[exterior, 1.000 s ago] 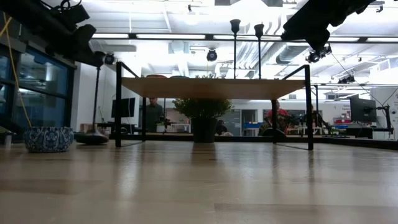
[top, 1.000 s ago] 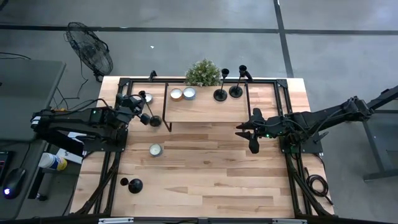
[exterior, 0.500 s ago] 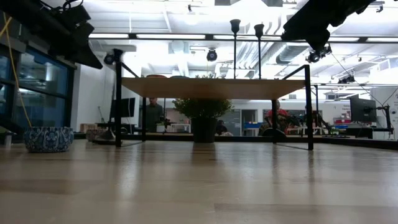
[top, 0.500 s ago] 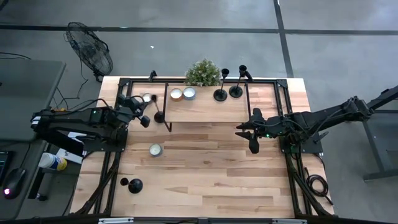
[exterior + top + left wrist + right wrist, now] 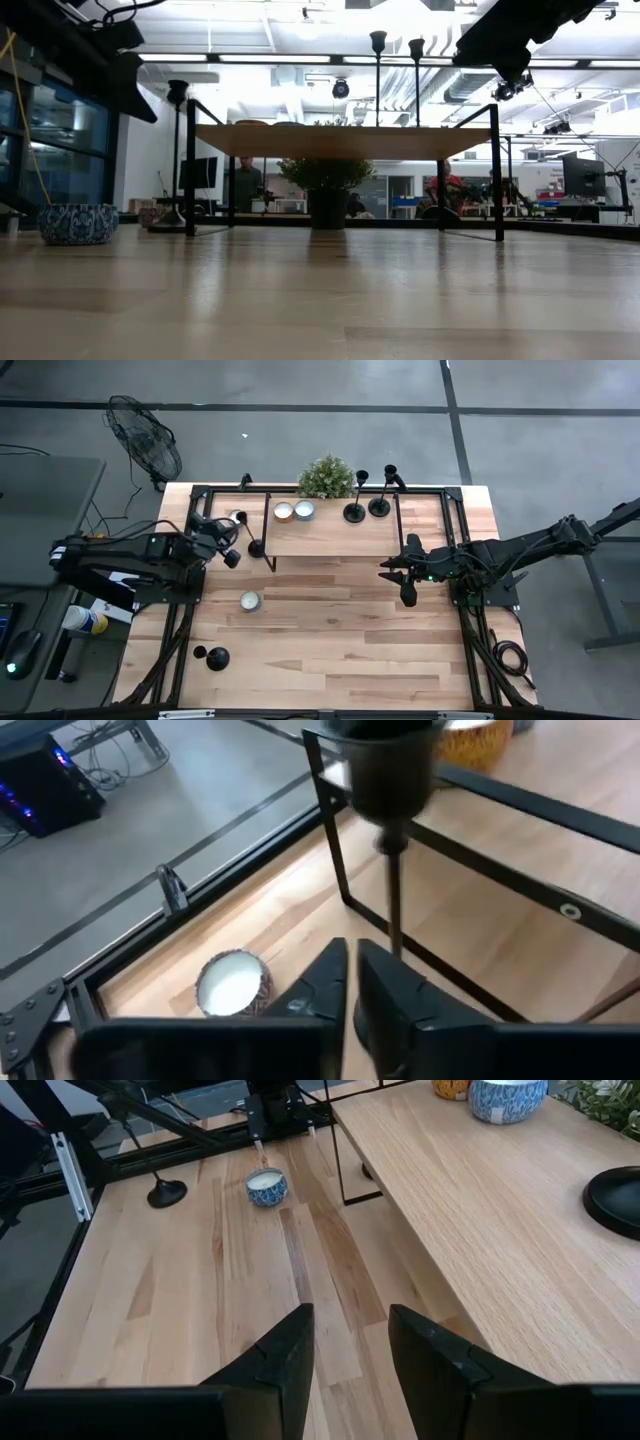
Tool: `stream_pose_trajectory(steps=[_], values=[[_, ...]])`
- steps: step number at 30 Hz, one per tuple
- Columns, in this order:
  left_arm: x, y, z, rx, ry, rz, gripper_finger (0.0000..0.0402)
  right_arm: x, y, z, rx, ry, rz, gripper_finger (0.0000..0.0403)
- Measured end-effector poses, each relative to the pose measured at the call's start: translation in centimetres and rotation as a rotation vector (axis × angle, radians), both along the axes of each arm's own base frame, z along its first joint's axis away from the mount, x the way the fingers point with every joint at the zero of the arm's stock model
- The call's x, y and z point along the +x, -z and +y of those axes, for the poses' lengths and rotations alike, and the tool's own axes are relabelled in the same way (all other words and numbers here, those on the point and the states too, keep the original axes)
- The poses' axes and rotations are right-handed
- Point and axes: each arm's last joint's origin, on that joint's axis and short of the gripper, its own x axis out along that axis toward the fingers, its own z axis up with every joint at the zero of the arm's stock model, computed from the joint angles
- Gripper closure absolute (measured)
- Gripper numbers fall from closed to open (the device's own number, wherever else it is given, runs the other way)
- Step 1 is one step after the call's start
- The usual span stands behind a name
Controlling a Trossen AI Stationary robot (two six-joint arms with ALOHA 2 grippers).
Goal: Pick & Place candle stick holders
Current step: Put the black candle holder on the shelf aligned with the black candle holder
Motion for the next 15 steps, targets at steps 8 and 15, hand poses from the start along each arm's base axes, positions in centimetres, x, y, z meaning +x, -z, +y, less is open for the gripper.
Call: stream_pose_trajectory(steps=[8, 15], values=[[1.3, 1.0, 0.0, -0.008, -0.026, 0.058, 0.0242, 0.0, 0.0, 0.0, 0.0, 0.0, 0.0, 0.0279], [2.7, 3.2, 0.3, 0.073, -0.111, -0.002, 0.0203, 0.0, 0.0, 0.0, 0.0, 0.0, 0.0, 0.0279]])
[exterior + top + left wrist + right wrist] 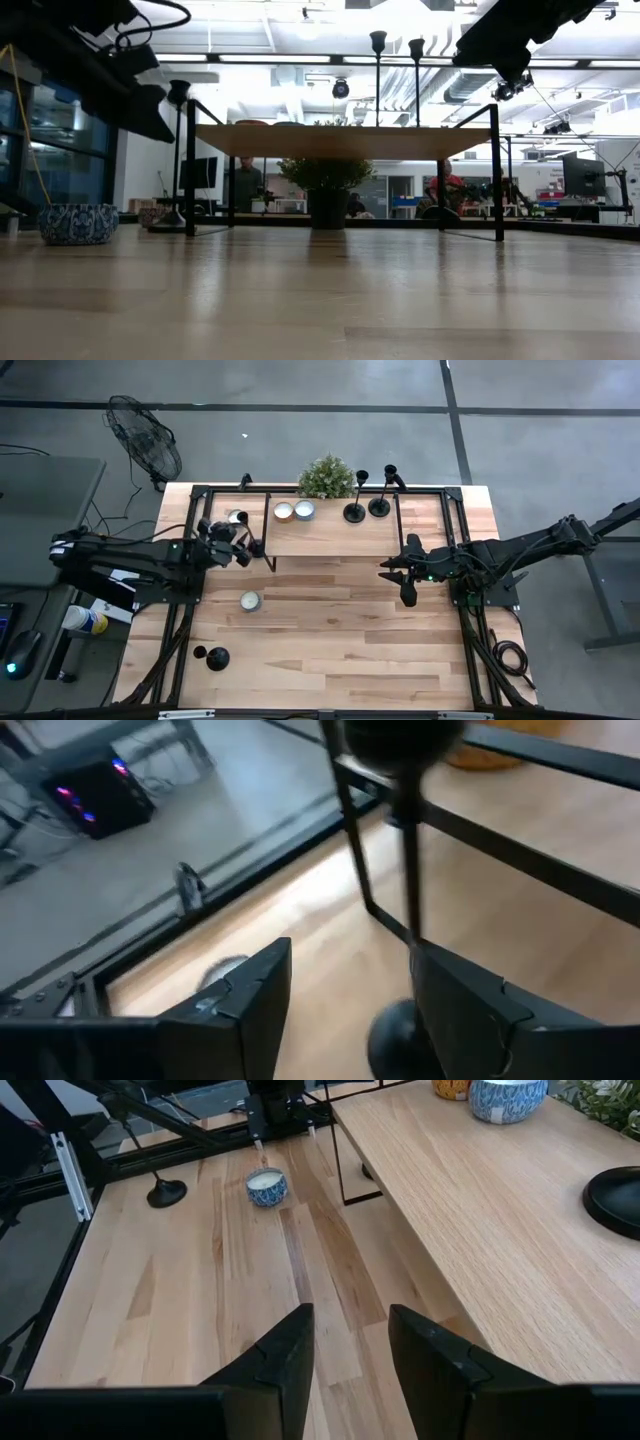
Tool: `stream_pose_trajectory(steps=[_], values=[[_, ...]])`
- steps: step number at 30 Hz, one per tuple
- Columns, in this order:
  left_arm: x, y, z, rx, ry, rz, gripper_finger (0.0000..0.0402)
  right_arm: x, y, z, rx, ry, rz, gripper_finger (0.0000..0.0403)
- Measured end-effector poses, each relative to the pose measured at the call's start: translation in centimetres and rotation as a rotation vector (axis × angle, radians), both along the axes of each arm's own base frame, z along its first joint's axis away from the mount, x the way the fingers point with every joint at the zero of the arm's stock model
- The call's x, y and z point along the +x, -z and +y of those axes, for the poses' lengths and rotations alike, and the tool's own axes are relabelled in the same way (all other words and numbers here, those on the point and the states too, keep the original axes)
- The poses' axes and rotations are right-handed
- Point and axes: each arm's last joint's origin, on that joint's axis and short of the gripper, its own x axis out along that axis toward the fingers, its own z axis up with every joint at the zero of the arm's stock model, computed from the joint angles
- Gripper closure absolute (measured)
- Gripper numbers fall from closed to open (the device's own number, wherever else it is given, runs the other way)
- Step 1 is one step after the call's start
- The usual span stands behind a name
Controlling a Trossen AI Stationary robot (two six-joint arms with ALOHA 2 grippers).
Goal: Pick & Place candle stick holders
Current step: Put the black candle holder on the shelf aligned with the black candle holder
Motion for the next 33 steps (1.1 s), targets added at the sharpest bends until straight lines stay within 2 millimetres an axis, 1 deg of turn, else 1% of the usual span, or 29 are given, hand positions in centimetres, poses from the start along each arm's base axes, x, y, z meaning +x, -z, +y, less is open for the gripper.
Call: stream_pose_trajectory(steps=[3, 9, 14, 21, 27, 33], values=[[0.12, 0.36, 0.08, 0.027, -0.033, -0.046, 0.0207, 0.0, 0.0, 0.02, 0.002, -0.004, 0.001, 0.0279], [0.72, 0.3, 0.02, 0.026, 0.008, -0.129, 0.0223, 0.0, 0.01, 0.02, 0.003, -0.006, 0.001, 0.0279], [0.83, 0.55, -0.07, 0.021, 0.064, -0.101, 0.0231, -0.01, 0.03, 0.02, 0.003, -0.006, 0.004, 0.0279], [0.45, 0.98, -0.01, 0.035, 0.035, -0.04, 0.0232, -0.03, 0.07, 0.02, 0.008, -0.003, 0.008, 0.0279], [0.38, 1.17, -0.06, 0.018, 0.057, -0.019, 0.0232, -0.06, 0.13, 0.01, 0.018, 0.002, 0.013, 0.0279], [0.41, 1.03, 0.0, 0.021, 0.024, -0.056, 0.0232, -0.06, 0.13, 0.01, 0.02, 0.003, 0.013, 0.0279]])
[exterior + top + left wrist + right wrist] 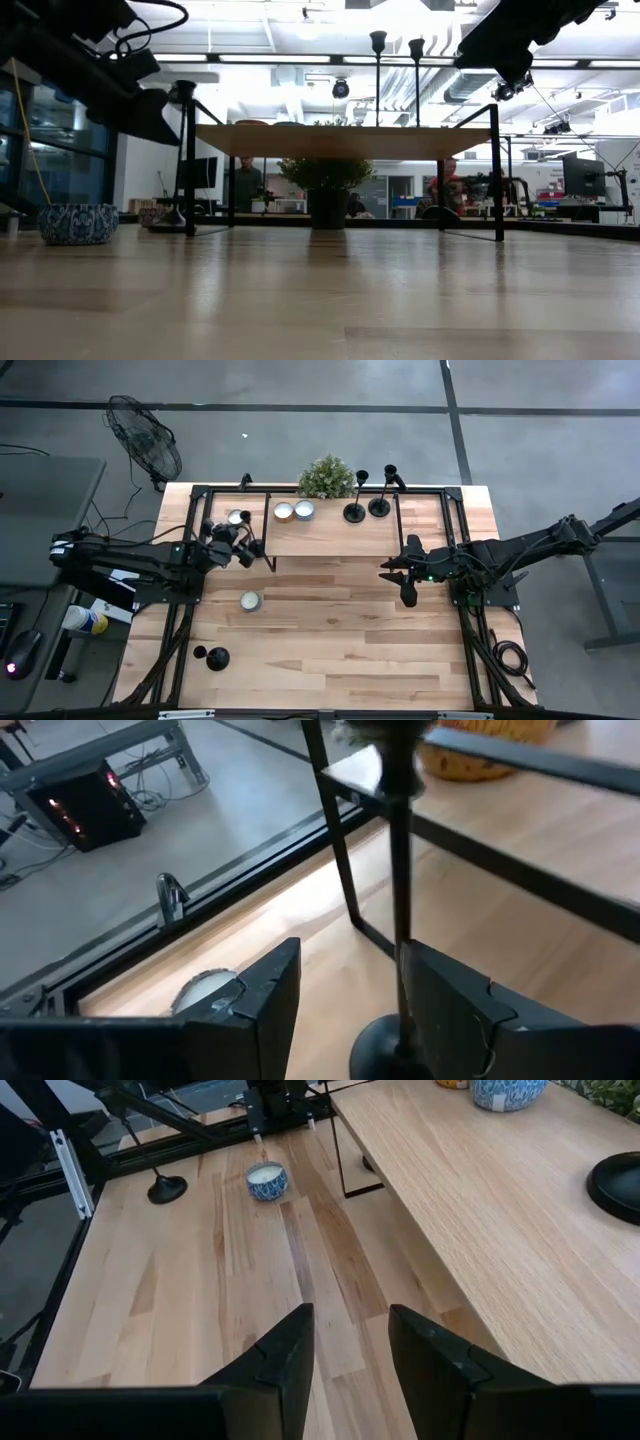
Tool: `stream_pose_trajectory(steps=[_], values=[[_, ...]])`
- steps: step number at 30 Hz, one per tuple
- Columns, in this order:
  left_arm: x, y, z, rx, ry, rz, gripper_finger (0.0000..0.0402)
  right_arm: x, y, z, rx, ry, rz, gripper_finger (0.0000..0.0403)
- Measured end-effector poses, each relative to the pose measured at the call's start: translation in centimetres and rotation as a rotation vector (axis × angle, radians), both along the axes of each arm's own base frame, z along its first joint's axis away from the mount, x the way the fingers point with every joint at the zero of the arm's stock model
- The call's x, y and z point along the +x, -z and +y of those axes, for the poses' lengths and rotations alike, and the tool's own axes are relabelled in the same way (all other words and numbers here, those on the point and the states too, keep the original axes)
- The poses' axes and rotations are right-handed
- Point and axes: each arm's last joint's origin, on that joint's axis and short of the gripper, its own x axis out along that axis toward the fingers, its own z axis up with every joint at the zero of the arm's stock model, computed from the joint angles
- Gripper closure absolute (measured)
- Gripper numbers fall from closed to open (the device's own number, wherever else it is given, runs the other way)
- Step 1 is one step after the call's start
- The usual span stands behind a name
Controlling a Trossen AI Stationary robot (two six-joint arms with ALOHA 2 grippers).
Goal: Pick & Place candle stick holders
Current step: Put the black candle holder on the shelf aligned with the black candle holder
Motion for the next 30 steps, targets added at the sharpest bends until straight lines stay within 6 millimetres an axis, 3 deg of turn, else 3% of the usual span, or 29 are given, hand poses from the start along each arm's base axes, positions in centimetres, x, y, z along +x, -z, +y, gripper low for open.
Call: stream_pose_trajectory(steps=[21, 30], values=[[0.9, -1.2, 0.1, 0.015, -0.055, -0.189, 0.0232, 0.0, 0.0, -0.1, -0.018, 0.025, -0.002, 0.0279], [1.7, -0.5, 0.1, 0.005, -0.067, -0.175, 0.0233, 0.0, 0.1, -0.1, -0.02, 0.025, 0.007, 0.0279]])
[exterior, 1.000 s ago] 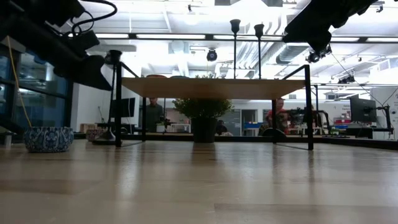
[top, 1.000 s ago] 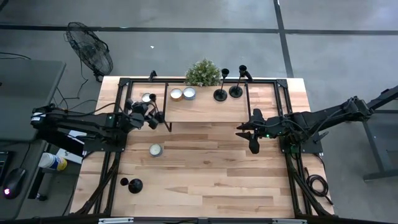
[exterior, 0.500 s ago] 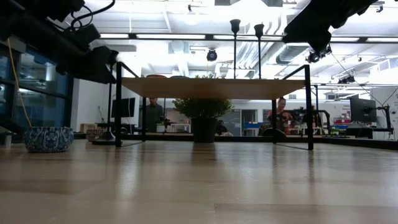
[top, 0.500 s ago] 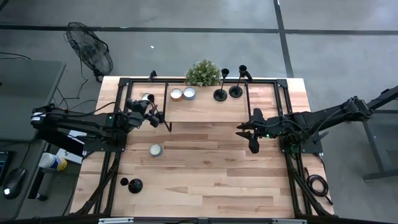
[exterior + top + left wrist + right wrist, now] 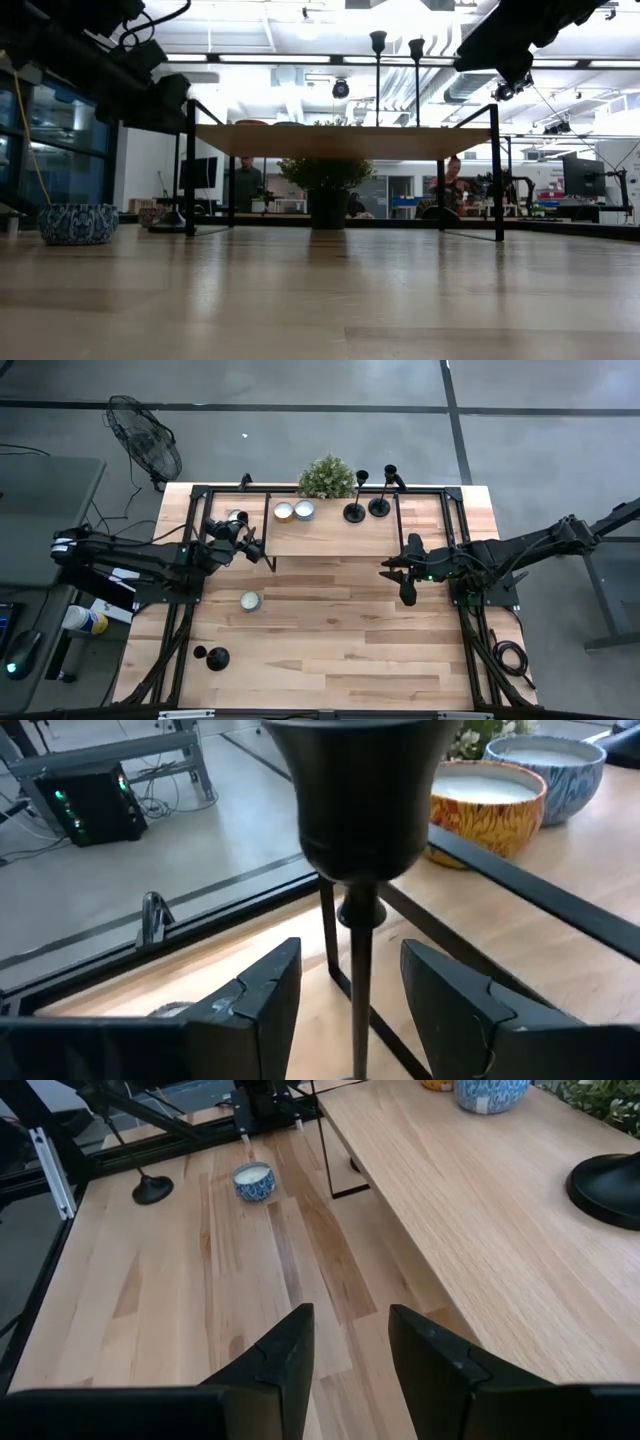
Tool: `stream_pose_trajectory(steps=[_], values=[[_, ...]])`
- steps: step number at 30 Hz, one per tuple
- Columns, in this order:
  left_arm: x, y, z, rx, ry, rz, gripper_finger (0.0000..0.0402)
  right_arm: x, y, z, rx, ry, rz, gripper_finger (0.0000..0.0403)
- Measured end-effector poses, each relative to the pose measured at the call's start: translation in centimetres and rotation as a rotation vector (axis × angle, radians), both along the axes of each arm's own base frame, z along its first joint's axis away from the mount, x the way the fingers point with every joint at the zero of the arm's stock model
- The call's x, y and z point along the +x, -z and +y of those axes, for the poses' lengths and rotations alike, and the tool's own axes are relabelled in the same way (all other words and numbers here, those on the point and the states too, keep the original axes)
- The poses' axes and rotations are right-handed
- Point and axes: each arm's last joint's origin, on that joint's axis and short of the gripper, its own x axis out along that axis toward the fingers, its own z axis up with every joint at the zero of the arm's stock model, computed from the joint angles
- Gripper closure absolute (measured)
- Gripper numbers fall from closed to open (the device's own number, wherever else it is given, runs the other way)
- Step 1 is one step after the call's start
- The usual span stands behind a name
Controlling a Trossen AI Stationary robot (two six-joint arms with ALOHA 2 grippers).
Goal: Pick & Place candle stick holders
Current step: Put the black candle holder on the shelf aligned with the black candle holder
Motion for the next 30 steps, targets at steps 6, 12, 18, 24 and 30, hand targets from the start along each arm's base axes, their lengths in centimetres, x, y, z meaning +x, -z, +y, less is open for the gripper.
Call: stream_pose_trajectory(steps=[6, 12, 18, 24, 30], values=[[0.1, 0.1, 0.0, 0.007, -0.013, 0.004, 0.0281, 0.0, 0.0, 0.0, 0.009, 0.0, 0.0, 0.0279], [0.1, 0.1, 0.0, 0.008, -0.012, 0.005, 0.0369, 0.0, 0.0, 0.0, 0.017, -0.008, 0.001, 0.0279], [0.1, 0.1, 0.0, 0.01, -0.015, 0.005, 0.0381, 0.0, 0.0, 0.0, 0.017, -0.008, 0.001, 0.0279], [-0.1, -0.1, 0.0, 0.009, -0.008, 0.002, 0.0393, 0.0, 0.0, 0.0, 0.018, -0.008, 0.001, 0.0279], [-0.5, -2.6, -0.1, 0.026, 0.096, 0.021, 0.0394, 0.0, 0.0, 0.1, 0.044, -0.005, -0.001, 0.0279]])
